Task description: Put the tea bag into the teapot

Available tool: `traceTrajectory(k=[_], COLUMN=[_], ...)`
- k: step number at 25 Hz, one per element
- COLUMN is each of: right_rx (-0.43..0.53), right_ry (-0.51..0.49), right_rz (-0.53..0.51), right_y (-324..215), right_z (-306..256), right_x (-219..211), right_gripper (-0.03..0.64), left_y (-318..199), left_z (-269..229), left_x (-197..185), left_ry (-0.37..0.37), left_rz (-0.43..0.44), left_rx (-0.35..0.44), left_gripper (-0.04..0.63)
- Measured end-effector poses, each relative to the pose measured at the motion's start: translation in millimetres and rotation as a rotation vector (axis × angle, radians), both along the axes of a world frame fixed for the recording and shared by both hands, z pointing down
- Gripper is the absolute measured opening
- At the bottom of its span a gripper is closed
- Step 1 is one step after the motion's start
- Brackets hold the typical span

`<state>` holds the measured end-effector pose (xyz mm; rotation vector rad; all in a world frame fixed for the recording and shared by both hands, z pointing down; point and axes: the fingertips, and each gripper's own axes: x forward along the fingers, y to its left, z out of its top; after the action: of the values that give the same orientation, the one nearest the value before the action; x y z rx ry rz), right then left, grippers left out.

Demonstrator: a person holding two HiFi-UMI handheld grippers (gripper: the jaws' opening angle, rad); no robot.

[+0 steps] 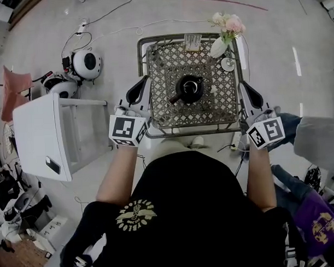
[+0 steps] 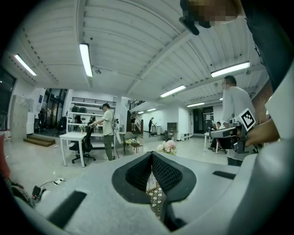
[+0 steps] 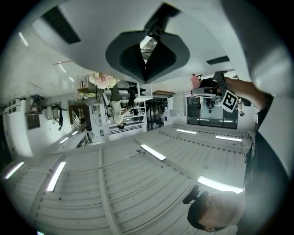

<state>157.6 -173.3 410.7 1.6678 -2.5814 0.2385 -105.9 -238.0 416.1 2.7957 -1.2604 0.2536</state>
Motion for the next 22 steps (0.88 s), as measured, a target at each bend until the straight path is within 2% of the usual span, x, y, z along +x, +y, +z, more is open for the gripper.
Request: traceTrajectory(k=[9, 12, 16, 19, 22], right_rx=[-0.015, -0.034, -0.065, -0.078, -0.101], right_ry=[0.079, 0.101, 0.091, 0.097, 0.096], right_rz=[0.048, 0.048, 0.033, -0.001, -0.048], right_y=[-13, -15, -17, -22, -24], right_z=[-1, 5, 19, 31, 47], right_x=[-5, -2, 0, 1, 4], right_gripper=[0.006, 0.006, 0.006, 0.008, 0.008], left_y=[-29, -31, -26, -27, -22], left_z=[25, 33, 43, 49, 52], left_x=[27, 35, 42, 41, 46], left_ry=[0.049, 0.077, 0.071, 0.132, 0.121], left_rz=[0.105, 0.103, 0.1, 0.053, 0.019], left_rx=[-0.041, -0.075, -0.105, -0.166, -0.17], left_gripper=[-0.003, -0.003, -0.003, -0.003, -0.003])
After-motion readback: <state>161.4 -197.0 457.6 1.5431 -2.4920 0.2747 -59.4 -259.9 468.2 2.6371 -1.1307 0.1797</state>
